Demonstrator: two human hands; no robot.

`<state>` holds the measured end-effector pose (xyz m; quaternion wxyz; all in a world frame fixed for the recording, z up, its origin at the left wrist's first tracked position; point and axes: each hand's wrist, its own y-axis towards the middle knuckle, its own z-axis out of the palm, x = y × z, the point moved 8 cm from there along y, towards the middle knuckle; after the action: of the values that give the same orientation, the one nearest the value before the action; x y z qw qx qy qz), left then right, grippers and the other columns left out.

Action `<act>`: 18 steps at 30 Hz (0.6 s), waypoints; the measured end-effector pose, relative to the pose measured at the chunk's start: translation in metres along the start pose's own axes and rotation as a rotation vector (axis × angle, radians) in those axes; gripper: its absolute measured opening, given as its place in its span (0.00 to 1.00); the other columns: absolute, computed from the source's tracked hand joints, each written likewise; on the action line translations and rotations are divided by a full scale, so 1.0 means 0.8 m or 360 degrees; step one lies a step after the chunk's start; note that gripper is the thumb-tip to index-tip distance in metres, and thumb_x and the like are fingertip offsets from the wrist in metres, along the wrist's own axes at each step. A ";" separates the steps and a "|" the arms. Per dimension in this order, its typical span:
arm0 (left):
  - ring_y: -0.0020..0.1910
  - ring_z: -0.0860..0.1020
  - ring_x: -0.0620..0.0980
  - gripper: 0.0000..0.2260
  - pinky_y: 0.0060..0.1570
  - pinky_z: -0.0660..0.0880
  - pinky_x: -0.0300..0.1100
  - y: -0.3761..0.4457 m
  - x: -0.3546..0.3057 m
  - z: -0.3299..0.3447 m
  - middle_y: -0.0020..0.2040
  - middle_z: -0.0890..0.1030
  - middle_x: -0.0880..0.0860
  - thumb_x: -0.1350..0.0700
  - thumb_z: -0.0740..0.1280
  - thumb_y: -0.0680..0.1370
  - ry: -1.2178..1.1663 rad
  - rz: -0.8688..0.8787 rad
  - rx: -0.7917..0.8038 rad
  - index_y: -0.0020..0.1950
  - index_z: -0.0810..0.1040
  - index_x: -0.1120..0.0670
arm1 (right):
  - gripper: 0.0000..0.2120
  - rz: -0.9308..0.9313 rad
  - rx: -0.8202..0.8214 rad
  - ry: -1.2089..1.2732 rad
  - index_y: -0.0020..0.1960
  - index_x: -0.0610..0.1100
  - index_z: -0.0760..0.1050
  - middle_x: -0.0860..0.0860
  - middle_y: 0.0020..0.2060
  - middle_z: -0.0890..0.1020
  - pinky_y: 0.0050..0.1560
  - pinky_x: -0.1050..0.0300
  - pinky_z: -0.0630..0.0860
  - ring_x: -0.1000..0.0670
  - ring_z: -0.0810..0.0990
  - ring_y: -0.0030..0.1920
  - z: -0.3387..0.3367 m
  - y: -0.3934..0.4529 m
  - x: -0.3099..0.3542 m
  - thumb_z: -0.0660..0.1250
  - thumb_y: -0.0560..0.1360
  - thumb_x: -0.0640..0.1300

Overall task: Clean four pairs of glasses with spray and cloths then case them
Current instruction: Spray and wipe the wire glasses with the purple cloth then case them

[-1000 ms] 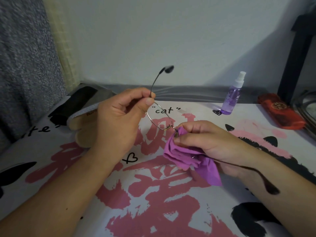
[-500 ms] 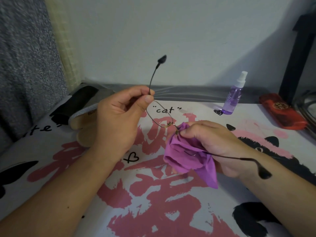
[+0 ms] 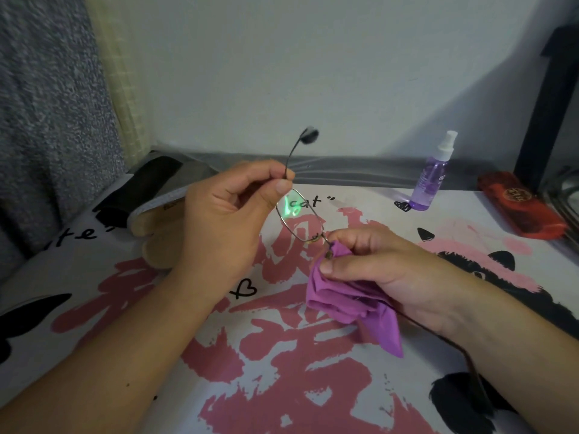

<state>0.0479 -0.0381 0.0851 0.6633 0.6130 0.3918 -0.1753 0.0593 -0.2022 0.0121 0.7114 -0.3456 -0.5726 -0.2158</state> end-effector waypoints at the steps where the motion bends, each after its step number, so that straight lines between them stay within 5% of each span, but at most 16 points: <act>1: 0.45 0.82 0.38 0.08 0.49 0.76 0.31 0.000 0.001 0.000 0.43 0.85 0.39 0.63 0.72 0.77 0.0001 -0.0003 0.0000 0.51 0.83 0.51 | 0.15 0.0002 -0.0016 0.0005 0.50 0.28 0.73 0.38 0.38 0.79 0.35 0.58 0.78 0.46 0.82 0.32 0.000 0.001 0.000 0.73 0.73 0.37; 4: 0.45 0.82 0.38 0.08 0.48 0.76 0.31 0.001 0.006 -0.002 0.43 0.85 0.39 0.63 0.72 0.77 -0.0033 -0.0056 -0.0041 0.50 0.83 0.50 | 0.05 -0.0103 -0.0166 -0.0002 0.40 0.36 0.79 0.41 0.33 0.81 0.35 0.57 0.77 0.44 0.81 0.32 -0.007 -0.001 0.010 0.69 0.75 0.35; 9: 0.45 0.82 0.38 0.09 0.45 0.76 0.30 0.005 0.012 -0.006 0.42 0.85 0.40 0.65 0.72 0.77 -0.0072 -0.0113 -0.0093 0.50 0.83 0.50 | 0.14 -0.0136 -0.0568 0.0114 0.33 0.42 0.83 0.43 0.34 0.82 0.34 0.57 0.78 0.46 0.80 0.32 -0.030 -0.003 0.007 0.67 0.76 0.34; 13: 0.45 0.82 0.37 0.10 0.47 0.76 0.30 0.006 0.012 -0.009 0.43 0.85 0.39 0.65 0.72 0.77 -0.0034 -0.0104 -0.0095 0.49 0.83 0.49 | 0.10 0.0047 0.0013 0.0012 0.57 0.26 0.75 0.37 0.40 0.83 0.33 0.60 0.77 0.45 0.82 0.35 -0.011 -0.006 0.005 0.63 0.79 0.32; 18: 0.45 0.82 0.39 0.10 0.48 0.77 0.32 0.004 0.011 -0.003 0.43 0.86 0.40 0.64 0.72 0.77 0.0019 -0.0056 -0.0012 0.50 0.83 0.49 | 0.10 0.0182 0.0110 -0.0307 0.57 0.26 0.75 0.32 0.47 0.82 0.36 0.60 0.79 0.48 0.84 0.37 -0.023 -0.016 0.001 0.66 0.77 0.28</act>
<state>0.0547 -0.0331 0.0813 0.6600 0.6046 0.4071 -0.1820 0.0630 -0.2241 0.0141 0.6755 -0.3723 -0.6249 -0.1206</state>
